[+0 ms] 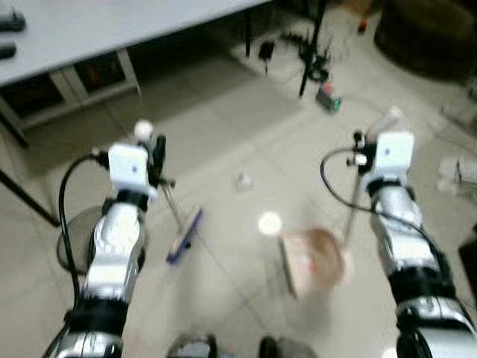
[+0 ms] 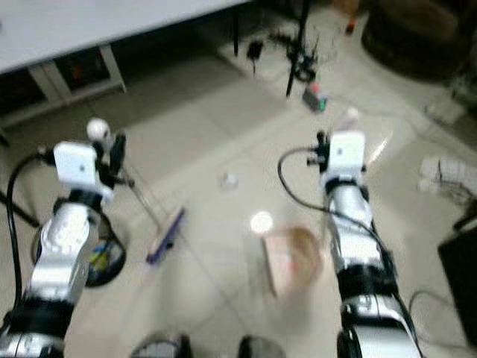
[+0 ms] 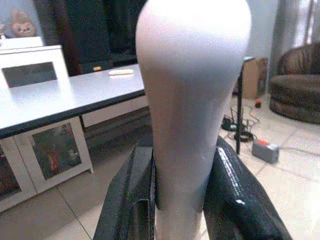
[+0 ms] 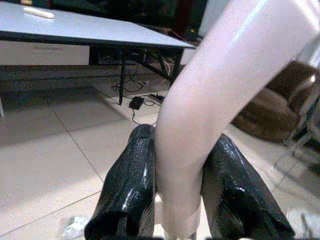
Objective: Sweep floor
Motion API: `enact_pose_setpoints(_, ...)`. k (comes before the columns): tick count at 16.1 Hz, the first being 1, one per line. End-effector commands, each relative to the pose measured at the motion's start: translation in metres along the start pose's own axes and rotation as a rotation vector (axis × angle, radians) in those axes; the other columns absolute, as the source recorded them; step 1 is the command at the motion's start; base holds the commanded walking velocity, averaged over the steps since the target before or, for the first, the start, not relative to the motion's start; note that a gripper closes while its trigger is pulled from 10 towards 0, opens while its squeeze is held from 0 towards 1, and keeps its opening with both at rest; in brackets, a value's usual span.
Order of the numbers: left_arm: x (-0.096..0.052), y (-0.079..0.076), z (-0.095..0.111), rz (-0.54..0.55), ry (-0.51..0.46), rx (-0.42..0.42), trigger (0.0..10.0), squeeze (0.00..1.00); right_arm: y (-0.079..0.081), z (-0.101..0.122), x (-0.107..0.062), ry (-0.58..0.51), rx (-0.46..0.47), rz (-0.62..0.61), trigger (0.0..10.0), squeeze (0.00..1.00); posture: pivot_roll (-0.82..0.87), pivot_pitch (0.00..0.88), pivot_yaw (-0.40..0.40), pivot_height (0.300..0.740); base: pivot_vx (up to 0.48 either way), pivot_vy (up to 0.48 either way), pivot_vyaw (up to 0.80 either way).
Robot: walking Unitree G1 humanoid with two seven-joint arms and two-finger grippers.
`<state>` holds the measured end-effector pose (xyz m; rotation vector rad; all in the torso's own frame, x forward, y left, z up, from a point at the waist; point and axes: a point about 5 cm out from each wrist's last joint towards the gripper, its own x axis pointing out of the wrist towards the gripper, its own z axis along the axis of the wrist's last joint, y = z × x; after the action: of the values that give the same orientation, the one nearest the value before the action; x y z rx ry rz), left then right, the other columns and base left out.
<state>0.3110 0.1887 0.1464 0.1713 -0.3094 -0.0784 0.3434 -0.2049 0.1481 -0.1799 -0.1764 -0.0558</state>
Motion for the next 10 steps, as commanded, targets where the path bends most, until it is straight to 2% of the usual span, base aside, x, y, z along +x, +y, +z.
enact_pose_setpoints(1, -0.005, 0.007, 0.002, 0.019, -0.022, 0.042, 10.0, 0.00, 0.007, 0.012, -0.002, -0.045, 0.021, 0.029, 10.0, 0.00, 0.01, 0.152, -0.036, 0.740, 0.480, 0.000, 0.00)
enact_pose_setpoints(5, -0.017, 0.000, -0.004, 0.039, -0.014, 0.015, 10.0, 0.00, -0.011, 0.024, -0.022, -0.045, -0.007, -0.027, 10.0, 0.00, -0.08, 0.141, -0.088, 0.740, 0.480, 0.000, 0.00)
enact_pose_setpoints(7, -0.019, -0.001, -0.004, 0.037, -0.012, 0.021, 10.0, 0.00, -0.016, 0.026, -0.030, -0.034, 0.005, -0.055, 10.0, 0.00, -0.08, 0.142, -0.076, 0.740, 0.480, 0.000, 0.00)
enact_pose_setpoints(10, -0.019, -0.004, -0.002, 0.005, -0.010, 0.027, 10.0, 0.00, -0.011, 0.015, -0.041, 0.001, 0.017, -0.044, 10.0, 0.00, -0.07, 0.134, -0.019, 0.740, 0.480, 0.000, 0.00)
